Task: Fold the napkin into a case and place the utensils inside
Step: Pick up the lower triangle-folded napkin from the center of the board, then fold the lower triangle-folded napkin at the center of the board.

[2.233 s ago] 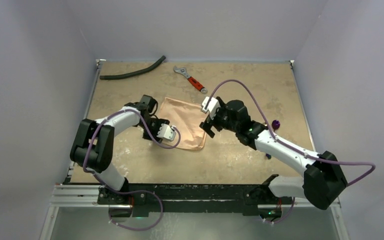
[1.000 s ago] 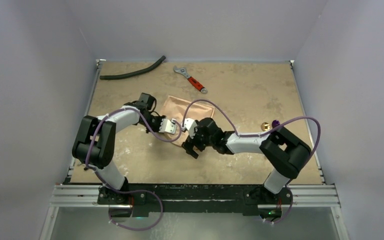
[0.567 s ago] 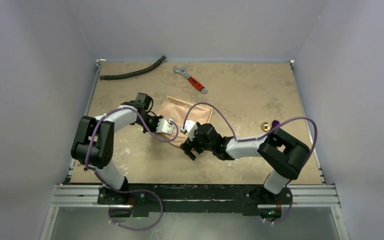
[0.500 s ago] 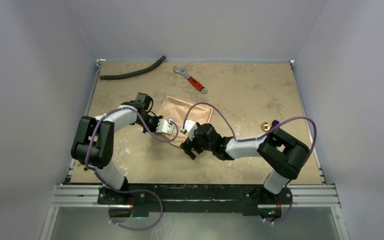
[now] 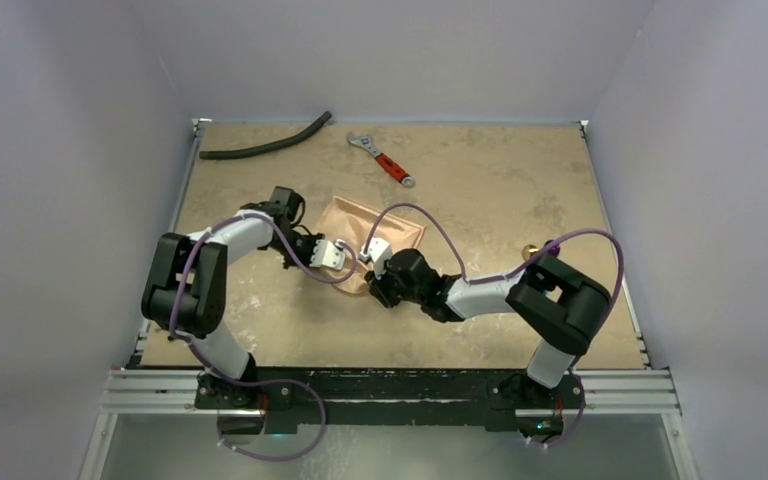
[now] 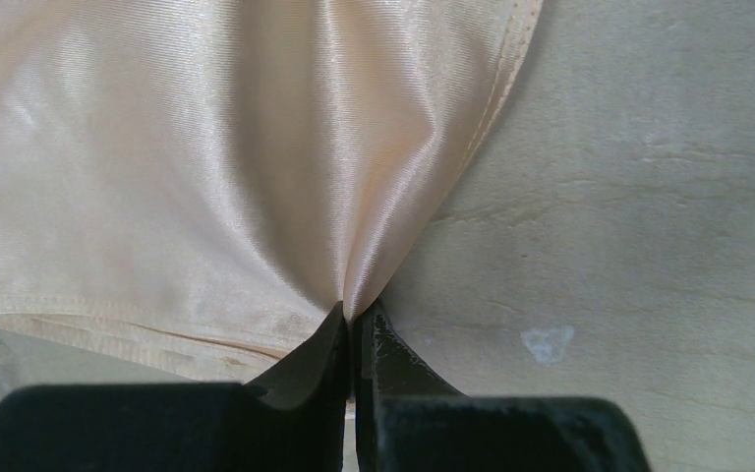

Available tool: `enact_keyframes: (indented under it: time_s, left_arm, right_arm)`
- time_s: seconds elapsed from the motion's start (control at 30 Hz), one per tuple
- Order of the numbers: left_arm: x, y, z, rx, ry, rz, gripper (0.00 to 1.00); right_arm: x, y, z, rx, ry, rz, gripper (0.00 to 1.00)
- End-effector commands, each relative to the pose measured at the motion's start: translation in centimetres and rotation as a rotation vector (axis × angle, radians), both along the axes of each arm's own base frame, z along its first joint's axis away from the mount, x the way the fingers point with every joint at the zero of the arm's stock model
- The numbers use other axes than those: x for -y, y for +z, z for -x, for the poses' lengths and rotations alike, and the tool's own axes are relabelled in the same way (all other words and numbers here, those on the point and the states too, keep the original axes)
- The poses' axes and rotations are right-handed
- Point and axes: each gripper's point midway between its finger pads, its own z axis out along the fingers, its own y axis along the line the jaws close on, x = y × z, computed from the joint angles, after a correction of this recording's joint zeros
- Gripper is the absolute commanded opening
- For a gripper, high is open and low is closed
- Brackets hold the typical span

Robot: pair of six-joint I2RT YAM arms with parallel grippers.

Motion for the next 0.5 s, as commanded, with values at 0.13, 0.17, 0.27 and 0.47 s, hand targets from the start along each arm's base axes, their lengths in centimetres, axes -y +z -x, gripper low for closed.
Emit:
enact_keyframes:
  time_s: [0.13, 0.17, 0.27, 0.47]
  left_arm:
    - [-1.8, 1.3, 6.0, -0.217, 0.012, -0.055, 0.0]
    - [-1.8, 1.8, 6.3, -0.229, 0.014, -0.056, 0.0]
    - [-1.5, 3.3, 7.1, -0.27, 0.009, -0.042, 0.0]
    - [0.0, 5.7, 7.3, -0.365, 0.03, 0.033, 0.0]
  right_arm:
    - [0.4, -0.7, 4.0, -0.19, 0.021, -0.067, 0.13]
    - [0.3, -0.5, 4.3, -0.201, 0.033, -0.07, 0.11]
    - [-0.1, -0.2, 5.5, -0.264, 0.074, -0.082, 0.06]
    - [-0.9, 1.6, 7.4, -0.349, 0.171, -0.119, 0.04]
